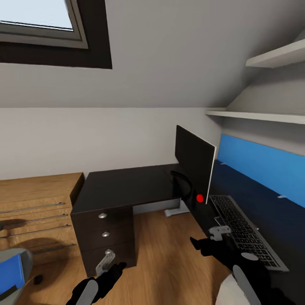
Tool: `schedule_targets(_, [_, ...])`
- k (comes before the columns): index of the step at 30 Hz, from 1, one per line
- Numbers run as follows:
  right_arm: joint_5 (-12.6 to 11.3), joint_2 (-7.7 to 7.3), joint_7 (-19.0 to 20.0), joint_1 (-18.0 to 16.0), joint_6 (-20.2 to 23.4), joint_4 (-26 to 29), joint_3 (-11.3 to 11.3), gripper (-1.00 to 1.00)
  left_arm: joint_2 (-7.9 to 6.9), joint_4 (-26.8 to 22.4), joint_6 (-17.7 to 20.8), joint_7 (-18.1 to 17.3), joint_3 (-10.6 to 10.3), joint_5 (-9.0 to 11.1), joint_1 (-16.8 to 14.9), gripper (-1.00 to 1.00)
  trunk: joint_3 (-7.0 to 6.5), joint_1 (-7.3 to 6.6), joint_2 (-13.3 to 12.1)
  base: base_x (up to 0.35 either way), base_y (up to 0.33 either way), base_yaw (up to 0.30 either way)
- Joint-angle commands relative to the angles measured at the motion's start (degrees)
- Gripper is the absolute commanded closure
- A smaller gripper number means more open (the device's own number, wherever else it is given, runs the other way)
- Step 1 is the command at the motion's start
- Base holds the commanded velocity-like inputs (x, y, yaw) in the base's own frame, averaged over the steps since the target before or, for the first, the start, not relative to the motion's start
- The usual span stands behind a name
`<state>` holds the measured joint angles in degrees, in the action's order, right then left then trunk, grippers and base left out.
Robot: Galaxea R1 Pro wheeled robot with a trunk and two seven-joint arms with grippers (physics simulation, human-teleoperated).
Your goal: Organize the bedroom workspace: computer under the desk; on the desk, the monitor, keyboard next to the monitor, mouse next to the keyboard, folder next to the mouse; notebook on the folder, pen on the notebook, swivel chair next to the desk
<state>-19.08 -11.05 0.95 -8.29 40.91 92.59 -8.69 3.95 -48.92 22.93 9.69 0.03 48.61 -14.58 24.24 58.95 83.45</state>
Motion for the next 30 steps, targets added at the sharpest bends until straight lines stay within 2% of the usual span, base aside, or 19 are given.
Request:
schedule_targets(1, [0.1, -0.05, 0.1, -0.3, 0.5, 0.0, 0.0, -1.0, 0.01, -0.1, 0.2, 0.5, 0.0, 0.6, 0.0, -1.0, -0.12, -0.23, -0.4, 0.0, 0.0, -0.197])
schedule_targets(12, [0.1, -0.06, 0.1, -3.1, 2.0, 0.0, 1.5, -1.0, -0.12, -0.1, 0.1, 0.6, 0.1, 0.5, 0.0, -1.0, -2.09, -2.64, -4.8, 0.0, 0.0, -0.177])
schedule_targets(20, [0.1, -0.16, 0.0, -3.2, 1.9, 0.0, 1.8, -1.0, -0.21, -0.1, 0.1, 0.6, 0.1, 0.1, 0.0, -1.0, -3.53, -4.4, -8.0, 0.0, 0.0, -0.203])
schedule_targets(30, [0.1, -0.13, 0.0, -3.3, 2.2, 0.0, 3.4, -1.0, -0.25, -0.1, 0.0, 0.6, 0.1, 0.1, 0.0, -1.0, -5.32, -6.6, -12.0, 0.0, 0.0, -0.06])
